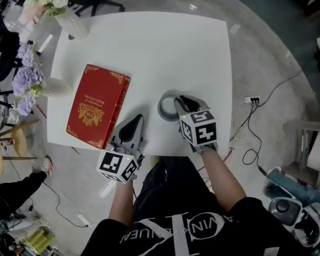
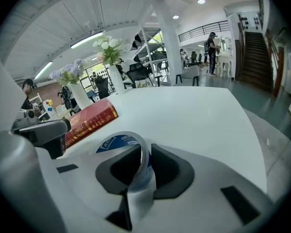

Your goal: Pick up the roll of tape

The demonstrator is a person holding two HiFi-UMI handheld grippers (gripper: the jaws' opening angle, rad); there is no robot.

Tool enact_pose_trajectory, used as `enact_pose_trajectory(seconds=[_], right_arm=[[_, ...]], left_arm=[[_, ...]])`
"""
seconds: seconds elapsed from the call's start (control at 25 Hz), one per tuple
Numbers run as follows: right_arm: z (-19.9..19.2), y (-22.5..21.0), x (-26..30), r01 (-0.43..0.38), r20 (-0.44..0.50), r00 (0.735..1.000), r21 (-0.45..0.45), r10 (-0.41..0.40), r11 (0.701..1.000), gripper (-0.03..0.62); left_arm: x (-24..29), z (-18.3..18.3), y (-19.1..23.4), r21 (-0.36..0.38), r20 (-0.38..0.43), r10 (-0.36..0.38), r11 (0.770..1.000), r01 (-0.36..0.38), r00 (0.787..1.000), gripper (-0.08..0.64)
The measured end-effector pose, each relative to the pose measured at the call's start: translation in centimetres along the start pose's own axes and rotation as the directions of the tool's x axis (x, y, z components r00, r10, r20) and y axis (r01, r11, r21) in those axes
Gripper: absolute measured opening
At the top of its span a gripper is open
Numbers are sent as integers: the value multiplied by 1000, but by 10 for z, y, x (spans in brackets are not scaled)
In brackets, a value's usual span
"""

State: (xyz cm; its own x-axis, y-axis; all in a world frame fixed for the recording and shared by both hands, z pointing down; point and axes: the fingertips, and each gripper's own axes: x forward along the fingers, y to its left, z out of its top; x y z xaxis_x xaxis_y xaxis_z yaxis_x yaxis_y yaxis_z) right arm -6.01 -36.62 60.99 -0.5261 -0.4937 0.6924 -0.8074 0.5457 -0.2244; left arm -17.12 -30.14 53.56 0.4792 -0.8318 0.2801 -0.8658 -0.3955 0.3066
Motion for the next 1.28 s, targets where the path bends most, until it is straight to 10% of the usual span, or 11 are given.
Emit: enact_pose_trajectory(seconds=[1.28], right_arm=[[46,-1,-80,51,261,964,-20,-44,999,69]], left_arm=[[-18,45,-6,40,87,-16,999,12,996,3]])
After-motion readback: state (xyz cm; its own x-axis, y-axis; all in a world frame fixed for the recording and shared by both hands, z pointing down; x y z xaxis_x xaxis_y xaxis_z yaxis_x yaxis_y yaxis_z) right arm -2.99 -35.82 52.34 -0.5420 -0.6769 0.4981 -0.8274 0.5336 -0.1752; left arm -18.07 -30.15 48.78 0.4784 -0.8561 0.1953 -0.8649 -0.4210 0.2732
